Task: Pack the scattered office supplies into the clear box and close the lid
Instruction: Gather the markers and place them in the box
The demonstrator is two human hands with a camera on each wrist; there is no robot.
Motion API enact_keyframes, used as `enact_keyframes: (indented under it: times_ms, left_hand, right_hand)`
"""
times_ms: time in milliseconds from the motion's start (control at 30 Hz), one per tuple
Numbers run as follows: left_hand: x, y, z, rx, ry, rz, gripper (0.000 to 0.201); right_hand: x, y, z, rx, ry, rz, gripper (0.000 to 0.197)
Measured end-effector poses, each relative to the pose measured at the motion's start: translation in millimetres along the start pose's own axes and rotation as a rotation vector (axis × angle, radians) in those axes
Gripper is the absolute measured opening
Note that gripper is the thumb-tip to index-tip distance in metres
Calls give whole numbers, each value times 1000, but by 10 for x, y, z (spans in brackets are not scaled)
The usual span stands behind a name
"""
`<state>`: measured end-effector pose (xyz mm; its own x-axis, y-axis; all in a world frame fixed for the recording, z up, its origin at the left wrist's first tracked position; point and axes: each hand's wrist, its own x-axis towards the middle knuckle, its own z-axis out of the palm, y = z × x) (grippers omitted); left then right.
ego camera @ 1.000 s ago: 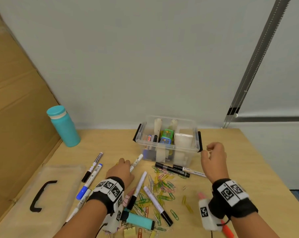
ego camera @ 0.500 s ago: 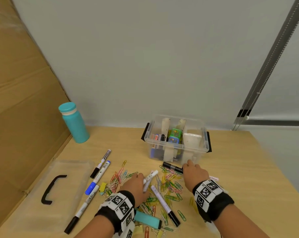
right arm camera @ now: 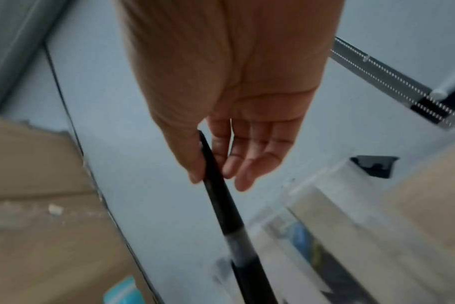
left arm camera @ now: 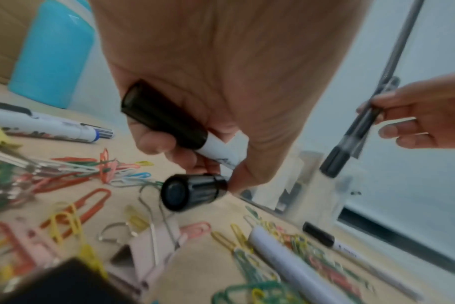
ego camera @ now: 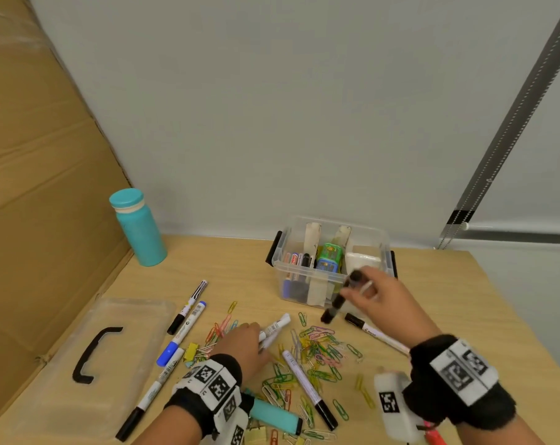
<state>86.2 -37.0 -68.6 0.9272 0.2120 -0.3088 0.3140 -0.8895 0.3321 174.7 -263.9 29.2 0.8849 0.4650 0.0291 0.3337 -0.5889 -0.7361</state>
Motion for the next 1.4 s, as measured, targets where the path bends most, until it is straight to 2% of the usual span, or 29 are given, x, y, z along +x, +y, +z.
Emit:
enact_keyframes:
  times_ms: [100, 200, 333, 433, 500, 600, 700, 767, 833, 933, 1033, 1133, 1267, 1400]
  left_hand:
    - [13, -86, -73, -130, 31, 3, 19]
    - [9, -133, -115, -231, 76, 5, 13]
    - [-30, -212, -119, -245, 108, 8, 14]
    - [-84, -274, -123, -267, 126, 12, 18]
    - [-111, -320, -130, -275, 142, 22, 18]
    - [-122, -385, -146, -298, 159, 29, 17]
    - [-125, -361, -165, -302, 196, 80, 13]
    - [-138, -242, -251, -321, 238, 143, 9]
    - [-111, -67, -387, -317, 305, 217, 23]
    - [30, 274, -646, -258, 395, 266, 39]
    - [360, 617, -836, -152, 398, 216, 47]
    - [715, 897, -935, 20, 343, 115, 51]
    - [1055, 1100, -976, 119, 255, -25, 35]
    - [1236, 1132, -966, 88, 215, -72, 35]
  right_hand:
    - [244, -179, -116, 360, 140, -23, 16]
    - [681, -300, 5, 469, 248, -10, 12]
    - [1331, -382, 315, 234, 268, 64, 22]
    - [1603, -427, 452, -101, 91, 196, 33]
    - [1674, -439, 463, -212, -8, 245, 39]
    - [1584, -382, 372, -164, 22, 182, 47]
    - [1198, -114, 235, -157, 182, 80, 46]
    - [842, 151, 164, -327, 324, 55, 44]
    - [545, 462, 151, -494, 407, 106, 50]
    - [331, 854, 233, -443, 364, 236, 67]
    - [292, 1011, 358, -243, 364, 236, 77]
    - [332, 963, 432, -145, 459, 151, 65]
    - [400, 932, 459, -153, 465, 80, 55]
    - [398, 975, 486, -190, 464, 63, 61]
